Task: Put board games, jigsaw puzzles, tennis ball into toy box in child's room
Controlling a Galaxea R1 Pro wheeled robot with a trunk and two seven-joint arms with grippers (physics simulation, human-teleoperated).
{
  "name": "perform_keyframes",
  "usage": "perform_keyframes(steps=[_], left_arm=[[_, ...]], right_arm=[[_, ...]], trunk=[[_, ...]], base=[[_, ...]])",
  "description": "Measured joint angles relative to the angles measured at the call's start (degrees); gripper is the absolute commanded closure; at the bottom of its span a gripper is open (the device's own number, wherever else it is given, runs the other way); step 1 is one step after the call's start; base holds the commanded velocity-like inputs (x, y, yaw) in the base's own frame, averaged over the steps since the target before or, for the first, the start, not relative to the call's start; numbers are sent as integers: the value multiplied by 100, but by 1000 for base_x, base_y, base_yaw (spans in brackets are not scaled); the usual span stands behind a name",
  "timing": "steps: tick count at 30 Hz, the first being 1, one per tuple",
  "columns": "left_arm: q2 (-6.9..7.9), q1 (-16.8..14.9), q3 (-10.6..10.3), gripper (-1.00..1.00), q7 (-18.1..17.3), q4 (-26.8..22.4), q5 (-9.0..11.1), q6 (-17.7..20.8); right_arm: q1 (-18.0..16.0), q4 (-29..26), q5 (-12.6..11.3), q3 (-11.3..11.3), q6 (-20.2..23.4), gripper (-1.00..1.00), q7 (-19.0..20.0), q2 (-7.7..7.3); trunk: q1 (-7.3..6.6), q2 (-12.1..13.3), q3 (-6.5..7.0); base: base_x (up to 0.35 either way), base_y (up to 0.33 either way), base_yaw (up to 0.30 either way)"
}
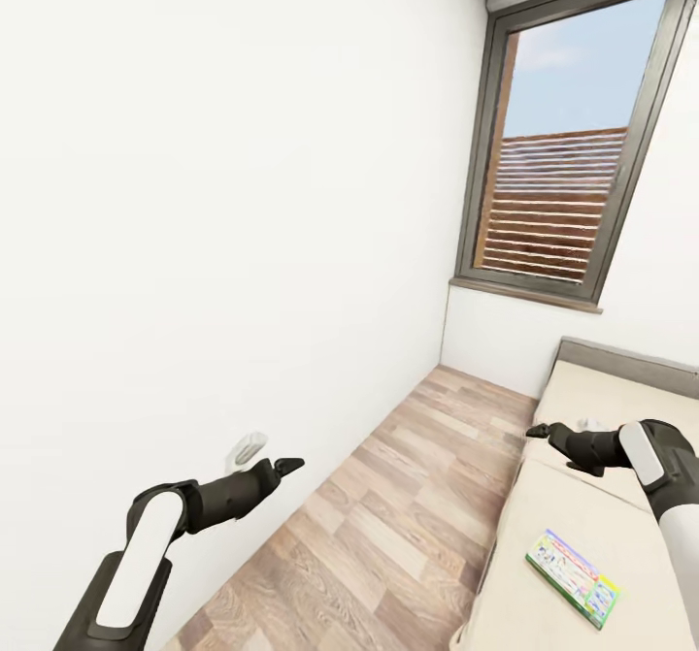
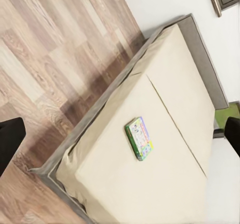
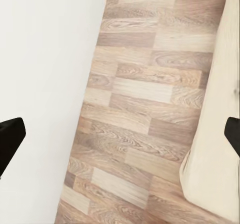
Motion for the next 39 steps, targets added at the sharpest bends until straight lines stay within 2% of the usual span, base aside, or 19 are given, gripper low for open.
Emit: perform_keyframes(steps=[12,18,28,39], left_arm=[[-9,5,5,-100,18,10,8,-23],[-13,3,53,-100,20,11,45,-97],[26,-34,84,-100,158,46,-49,-182],[2,-43,181,-100,257,81,-90,-306]], right_arm=[[0,7,-1,3,-4,-100,-6,-3],[-1,9,-1,4,-5,-100,-7,-4],[1,9,-1,6,-4,-100,-13,0],[5,-69,0,18,-9,-100,-14,62]], trunk=[[2,0,33],[3,1,49],[3,1,76],[3,1,89]], base=[[219,0,-278],[63,0,-278],[21,0,-269],[5,0,-108]])
